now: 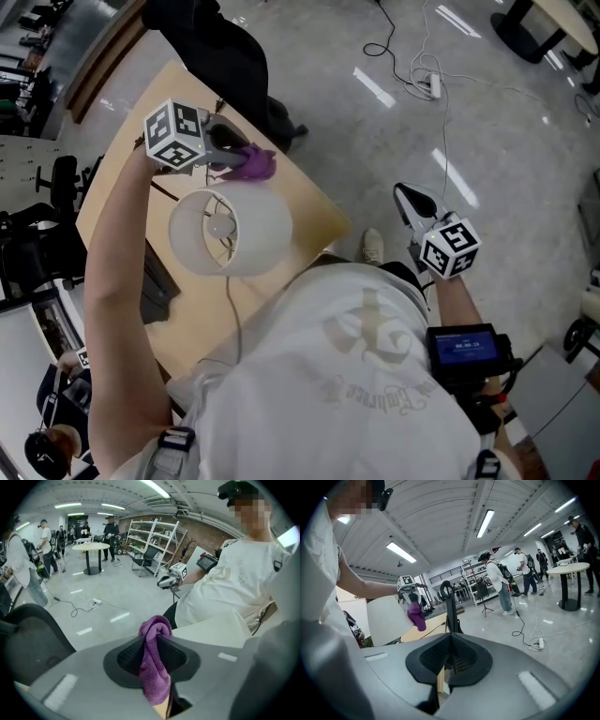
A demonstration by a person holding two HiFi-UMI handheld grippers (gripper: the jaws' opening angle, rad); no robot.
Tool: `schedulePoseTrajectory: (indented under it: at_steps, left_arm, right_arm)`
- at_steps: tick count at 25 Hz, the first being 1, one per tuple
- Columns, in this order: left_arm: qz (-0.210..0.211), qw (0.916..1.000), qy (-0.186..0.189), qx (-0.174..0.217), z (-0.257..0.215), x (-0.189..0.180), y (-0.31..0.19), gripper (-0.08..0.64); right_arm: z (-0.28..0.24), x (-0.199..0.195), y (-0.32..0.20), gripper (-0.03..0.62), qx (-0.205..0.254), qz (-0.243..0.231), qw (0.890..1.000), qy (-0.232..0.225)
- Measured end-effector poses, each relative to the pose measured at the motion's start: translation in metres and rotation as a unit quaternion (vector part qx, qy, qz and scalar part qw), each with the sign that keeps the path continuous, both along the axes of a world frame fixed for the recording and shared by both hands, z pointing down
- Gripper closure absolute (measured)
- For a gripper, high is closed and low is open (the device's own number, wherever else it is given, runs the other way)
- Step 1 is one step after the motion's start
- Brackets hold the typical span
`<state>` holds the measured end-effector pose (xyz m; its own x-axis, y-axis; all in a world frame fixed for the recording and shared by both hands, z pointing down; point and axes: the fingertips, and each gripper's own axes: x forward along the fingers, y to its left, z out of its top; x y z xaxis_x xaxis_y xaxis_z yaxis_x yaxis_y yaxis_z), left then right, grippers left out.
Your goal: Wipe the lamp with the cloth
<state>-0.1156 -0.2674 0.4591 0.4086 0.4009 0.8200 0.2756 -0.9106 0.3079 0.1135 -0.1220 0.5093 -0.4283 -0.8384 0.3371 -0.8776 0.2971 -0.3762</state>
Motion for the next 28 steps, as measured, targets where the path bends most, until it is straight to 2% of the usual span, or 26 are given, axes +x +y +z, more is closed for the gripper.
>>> schedulePoseTrajectory:
  at_steps: [4, 8, 13, 19, 23, 28]
  left_arm:
    - [0.040, 0.9973, 0.047, 0.040, -0.063, 0.003, 0.012, 0.476]
    - [0.096, 0.9914, 0.047, 0.075, -0.110, -0.005, 0.045, 0.476]
    - [0.156, 0.9853, 0.007, 0.069, -0.126, -0.010, 0.094, 0.476]
    - [0.170, 0.9797, -0.059, 0.088, -0.085, -0.009, 0.091, 0.474]
    - [0.192, 0.9701, -0.109, 0.101, -0.052, -0.001, 0.095, 0.474]
    - [0.206, 0.9541, -0.176, 0.126, -0.008, 0.004, 0.088, 0.474]
  right_arm:
    - [-0.003, -0.004, -0.006, 0.578, 0.003, 0.001, 1.000, -0.006]
    - [-0.005, -0.013, -0.008, 0.578, 0.007, -0.010, 1.000, -0.011]
    - [-0.005, -0.021, -0.008, 0.578, 0.014, -0.024, 0.999, -0.017]
    - [-0.005, -0.028, -0.010, 0.578, 0.016, -0.029, 0.999, -0.028]
    - [0.002, -0.019, -0.004, 0.578, 0.013, -0.021, 0.999, -0.036]
    - [0.006, -0.010, 0.003, 0.578, 0.009, -0.018, 0.999, -0.046]
